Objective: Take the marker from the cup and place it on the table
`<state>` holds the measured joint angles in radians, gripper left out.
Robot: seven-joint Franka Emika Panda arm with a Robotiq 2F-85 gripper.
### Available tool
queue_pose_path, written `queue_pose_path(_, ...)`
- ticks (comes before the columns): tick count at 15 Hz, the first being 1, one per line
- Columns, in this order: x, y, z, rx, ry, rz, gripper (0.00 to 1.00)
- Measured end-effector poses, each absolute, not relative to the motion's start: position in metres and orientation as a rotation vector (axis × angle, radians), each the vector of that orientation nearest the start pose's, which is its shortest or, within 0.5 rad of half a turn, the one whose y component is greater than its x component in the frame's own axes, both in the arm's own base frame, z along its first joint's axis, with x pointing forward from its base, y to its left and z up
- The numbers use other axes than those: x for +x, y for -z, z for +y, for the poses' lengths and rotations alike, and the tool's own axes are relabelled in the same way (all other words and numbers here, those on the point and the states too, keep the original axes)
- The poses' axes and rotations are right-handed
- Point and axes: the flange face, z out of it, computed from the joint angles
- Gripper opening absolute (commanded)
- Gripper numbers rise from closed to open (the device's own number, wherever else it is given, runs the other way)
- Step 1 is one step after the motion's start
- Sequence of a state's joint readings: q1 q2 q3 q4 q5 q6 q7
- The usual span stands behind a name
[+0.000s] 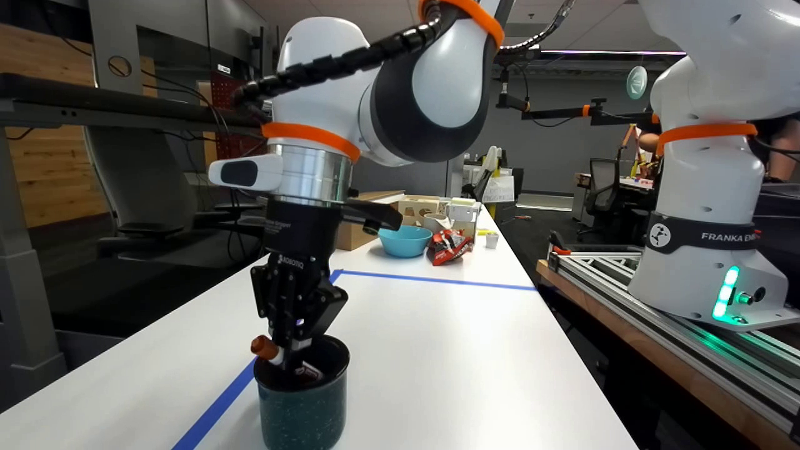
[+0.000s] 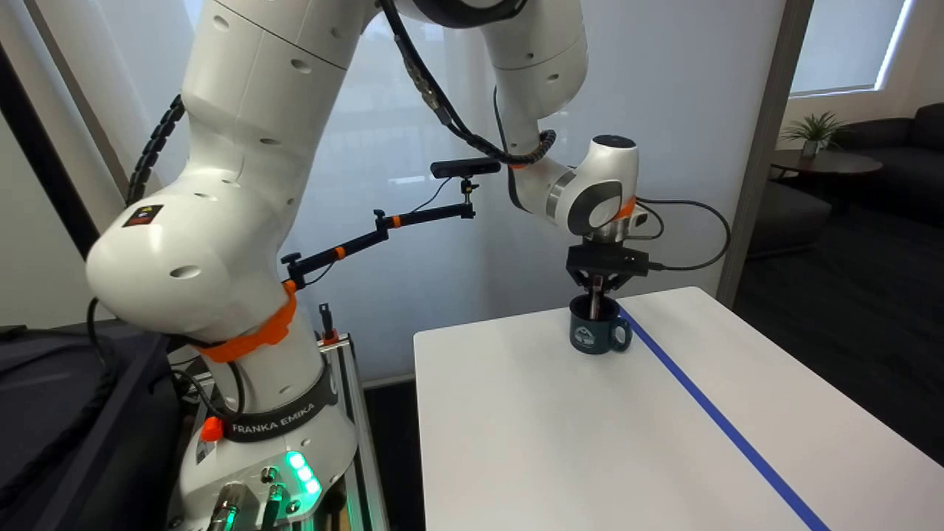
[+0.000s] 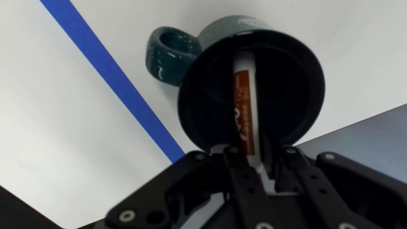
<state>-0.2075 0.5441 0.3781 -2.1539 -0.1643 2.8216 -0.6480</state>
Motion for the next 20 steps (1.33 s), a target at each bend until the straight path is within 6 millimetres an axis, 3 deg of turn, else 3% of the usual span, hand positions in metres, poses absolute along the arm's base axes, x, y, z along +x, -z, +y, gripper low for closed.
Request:
queue_pose_path(5, 0.548, -0.221, 0.112, -2.829, 0.286, -1.28, 0.05)
queue_pose_path(9, 0.509, -0.236, 0.082, -2.973, 0.186, -1.113, 0.05)
queue_pose_path(15, 0.461, -0.21, 0.001, -3.155, -0.004, -0.827, 0.05)
queue_pose_path(20, 0.459, -0.176, -0.031, -3.174, -0.001, -0.725, 0.05)
